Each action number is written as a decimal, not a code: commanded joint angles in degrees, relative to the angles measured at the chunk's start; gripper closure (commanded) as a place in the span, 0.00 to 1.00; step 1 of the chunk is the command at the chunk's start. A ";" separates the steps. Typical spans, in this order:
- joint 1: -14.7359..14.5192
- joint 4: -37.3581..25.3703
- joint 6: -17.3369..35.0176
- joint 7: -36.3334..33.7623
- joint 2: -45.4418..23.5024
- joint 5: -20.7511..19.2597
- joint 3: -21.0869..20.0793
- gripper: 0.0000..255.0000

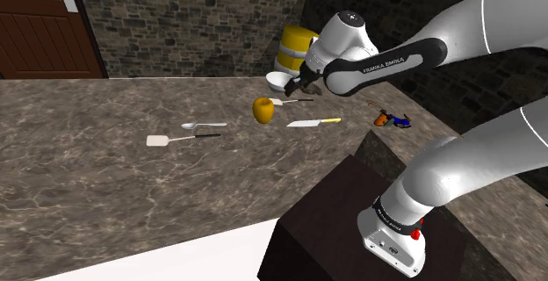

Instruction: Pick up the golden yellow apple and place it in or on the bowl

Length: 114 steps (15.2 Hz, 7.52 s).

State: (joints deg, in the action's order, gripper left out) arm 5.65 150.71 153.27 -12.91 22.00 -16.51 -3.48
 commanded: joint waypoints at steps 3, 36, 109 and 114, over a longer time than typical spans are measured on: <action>6.76 -2.48 11.11 -9.73 -10.42 -10.40 -4.90 0.00; 10.31 -35.63 16.50 -71.73 -48.11 -79.09 -3.62 1.00; 31.07 -100.22 -9.62 23.31 -78.75 -10.35 -21.87 1.00; 31.29 -98.08 -6.58 22.46 -79.69 -11.01 -21.21 1.00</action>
State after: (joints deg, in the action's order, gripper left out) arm 36.93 52.08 146.01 9.83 -57.60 -27.35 -24.85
